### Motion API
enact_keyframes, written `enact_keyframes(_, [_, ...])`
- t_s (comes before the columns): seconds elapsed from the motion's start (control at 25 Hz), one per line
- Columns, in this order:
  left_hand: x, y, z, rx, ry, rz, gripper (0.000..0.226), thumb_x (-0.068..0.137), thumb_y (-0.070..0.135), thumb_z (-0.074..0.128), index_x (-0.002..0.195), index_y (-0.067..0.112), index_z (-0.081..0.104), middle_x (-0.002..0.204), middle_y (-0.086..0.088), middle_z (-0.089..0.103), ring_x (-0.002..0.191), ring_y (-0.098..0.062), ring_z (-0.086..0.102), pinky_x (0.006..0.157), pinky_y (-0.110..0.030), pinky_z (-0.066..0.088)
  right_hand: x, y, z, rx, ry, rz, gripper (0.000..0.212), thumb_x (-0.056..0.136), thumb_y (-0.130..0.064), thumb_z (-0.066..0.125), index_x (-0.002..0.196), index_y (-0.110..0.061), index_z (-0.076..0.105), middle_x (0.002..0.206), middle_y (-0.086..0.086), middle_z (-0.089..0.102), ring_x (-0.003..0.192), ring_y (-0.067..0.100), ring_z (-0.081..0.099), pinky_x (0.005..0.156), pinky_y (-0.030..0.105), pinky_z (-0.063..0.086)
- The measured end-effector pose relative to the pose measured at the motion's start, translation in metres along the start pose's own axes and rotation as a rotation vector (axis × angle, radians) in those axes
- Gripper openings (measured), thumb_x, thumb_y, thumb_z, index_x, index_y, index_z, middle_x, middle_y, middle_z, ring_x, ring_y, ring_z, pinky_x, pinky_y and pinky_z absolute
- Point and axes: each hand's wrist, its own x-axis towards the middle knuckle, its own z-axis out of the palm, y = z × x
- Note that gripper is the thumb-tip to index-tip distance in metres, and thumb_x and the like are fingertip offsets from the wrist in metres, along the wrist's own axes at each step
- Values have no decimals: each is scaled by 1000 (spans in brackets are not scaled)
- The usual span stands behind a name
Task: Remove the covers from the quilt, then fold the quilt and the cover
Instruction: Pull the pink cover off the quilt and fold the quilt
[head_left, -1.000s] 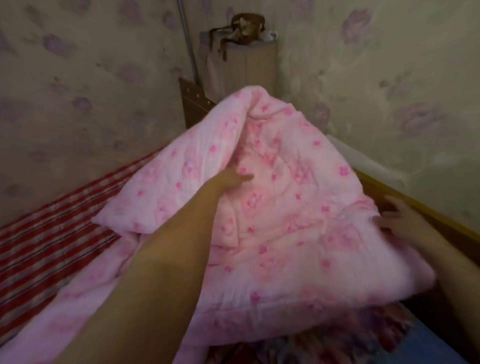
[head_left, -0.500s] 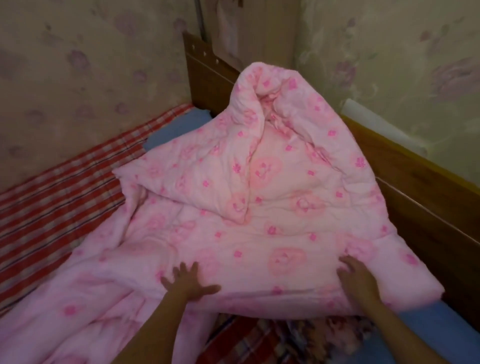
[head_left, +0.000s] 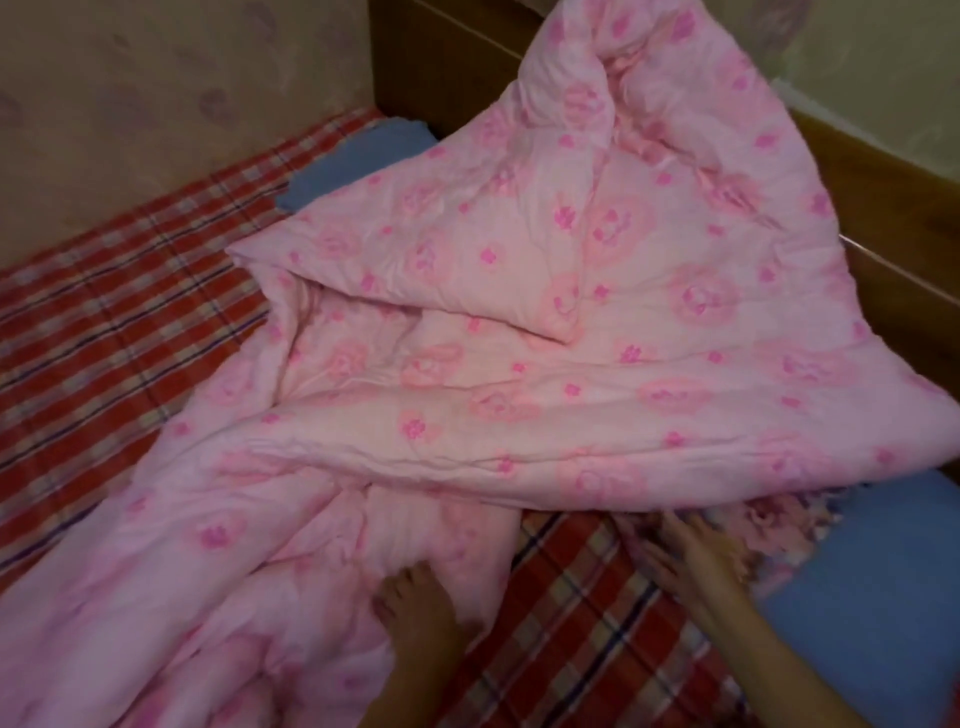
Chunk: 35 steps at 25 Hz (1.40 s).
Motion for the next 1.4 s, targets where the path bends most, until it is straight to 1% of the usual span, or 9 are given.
enact_keyframes(0.08, [9, -5, 18, 126, 13, -43, 125, 56, 66, 71, 148, 1, 19, 143, -30, 34, 133, -43, 34, 103, -59, 22, -10, -15, 23, 62, -78, -39, 46, 96, -23, 49, 138, -34, 33, 131, 4, 56, 95, 26, 66, 80, 37, 55])
enact_keyframes(0.24, [35, -24, 32, 33, -81, 94, 50, 73, 11, 48, 122, 1, 54, 94, -29, 66, 83, -41, 66, 74, -54, 53, -33, -49, 62, -44, -166, -129, 64, 99, -20, 44, 148, -40, 7, 126, -2, 51, 99, 20, 62, 74, 24, 54])
enact_keyframes(0.32, [32, -25, -4, -126, -2, 60, 38, 83, 6, 41, 119, 7, 56, 104, -20, 65, 93, -35, 64, 80, -41, 53, -44, -47, 74, -84, -168, -139, 58, 99, -16, 43, 149, -32, 17, 124, 5, 53, 95, 20, 62, 69, 20, 55])
enact_keyframes(0.56, [39, -28, -12, -302, 65, -15, 38, 90, 12, 47, 128, 12, 49, 124, -12, 58, 113, -29, 56, 92, -32, 45, -57, 35, 77, -145, -202, 295, 14, 92, -11, 51, 105, -12, 57, 103, 9, 53, 83, 26, 60, 70, 33, 51])
enact_keyframes(0.8, [24, -32, -24, -249, 87, 43, 44, 95, 24, 37, 136, 8, 46, 137, -10, 50, 127, -25, 48, 104, -30, 34, -50, 87, 48, -140, -210, 408, 9, 93, -12, 50, 86, -10, 57, 78, 6, 56, 74, 20, 59, 55, 24, 50])
enact_keyframes(0.92, [-28, -28, -32, -424, 143, 125, 74, 70, 35, 22, 129, 2, 53, 132, -16, 54, 122, -27, 51, 98, -26, 35, -59, 96, 29, -71, -306, 357, 8, 94, -17, 51, 89, -13, 56, 78, 6, 52, 76, 20, 58, 64, 26, 48])
enact_keyframes(1.12, [-188, 7, -63, -812, 219, 229, 23, 49, 11, 52, 70, 4, 59, 70, -7, 58, 73, -21, 53, 55, -21, 41, -114, 99, -21, 212, -561, 364, 45, 82, -52, 59, 111, -18, 58, 91, 16, 62, 88, 24, 60, 72, 31, 49])
enact_keyframes(1.24, [-294, 23, -87, -956, 167, 308, 31, 51, -1, 58, 81, 9, 62, 75, -9, 59, 75, -25, 55, 66, -27, 44, -156, 86, -54, 305, -664, 383, 86, 81, -69, 45, 141, -7, 36, 140, 20, 43, 129, 33, 42, 100, 41, 39])
enact_keyframes(1.4, [-366, 40, -81, -793, -57, 388, 51, 49, -1, 62, 98, 13, 68, 94, -6, 71, 91, -23, 64, 82, -34, 51, -208, 42, -73, 579, -962, 256, 71, 87, -67, 38, 138, -18, 43, 132, 2, 56, 119, 15, 56, 101, 33, 45])
